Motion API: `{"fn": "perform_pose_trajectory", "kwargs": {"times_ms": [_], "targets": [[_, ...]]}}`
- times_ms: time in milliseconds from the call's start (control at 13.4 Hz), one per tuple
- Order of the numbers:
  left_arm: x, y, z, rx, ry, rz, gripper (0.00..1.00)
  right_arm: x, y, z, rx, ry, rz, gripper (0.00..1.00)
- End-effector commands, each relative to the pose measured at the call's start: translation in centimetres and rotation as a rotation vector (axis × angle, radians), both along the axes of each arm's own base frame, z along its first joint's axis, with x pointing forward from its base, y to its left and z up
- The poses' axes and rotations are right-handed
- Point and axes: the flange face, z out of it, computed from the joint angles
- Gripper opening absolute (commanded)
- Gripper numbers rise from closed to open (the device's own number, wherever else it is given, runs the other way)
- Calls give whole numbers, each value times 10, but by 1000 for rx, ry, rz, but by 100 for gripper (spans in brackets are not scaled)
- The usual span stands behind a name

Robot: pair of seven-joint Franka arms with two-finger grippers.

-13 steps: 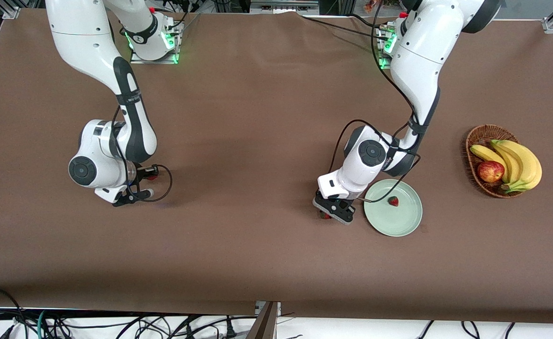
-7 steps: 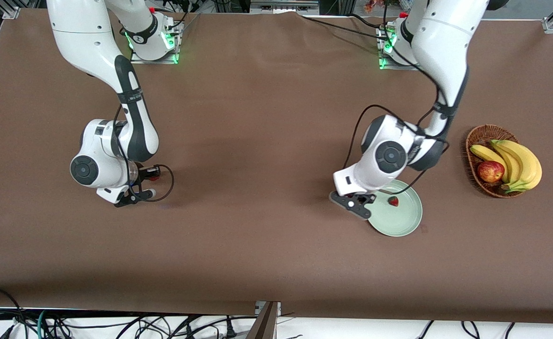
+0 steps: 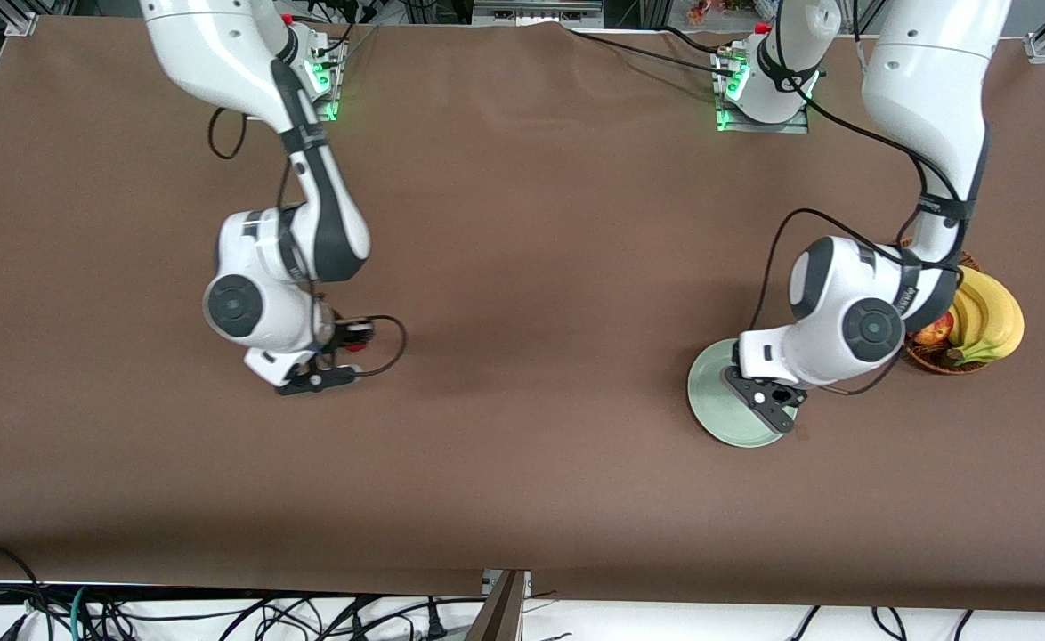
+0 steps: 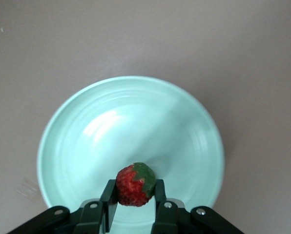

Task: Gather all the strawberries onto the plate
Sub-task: 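Carry the strawberry over the plate while the right gripper grasps the third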

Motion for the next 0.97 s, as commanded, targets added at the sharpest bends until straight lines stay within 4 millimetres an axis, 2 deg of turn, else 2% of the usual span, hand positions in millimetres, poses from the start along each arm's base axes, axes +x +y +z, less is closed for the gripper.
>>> {"fn": "perform_pose_trajectory", "kwargs": {"times_ms": [0, 75, 150, 224, 449, 598, 673, 897], "targets": [[-1, -12, -14, -16, -20, -83, 42, -9, 103, -12, 41, 34, -184, 14], [-1, -12, -14, -16, -19, -81, 68, -14, 142, -15, 70, 31, -252, 14], [0, -12, -12, -19, -21, -79, 90, -20, 175, -20, 110, 21, -327, 15], [0, -12, -12, -29, -20, -70, 100, -25, 205, -22, 168, 1, -393, 15], [0, -12, -12, -37, -18, -61, 100, -46, 270, -28, 352, -26, -566, 17], [0, -11, -9, -38, -18, -58, 100, -57, 299, -20, 453, -21, -650, 17], [-1, -10, -11, -39, -14, -57, 100, -60, 305, -17, 477, -20, -678, 17], [-2, -11, -5, -40, -13, -59, 100, -61, 307, -17, 479, -21, -679, 18]]}}
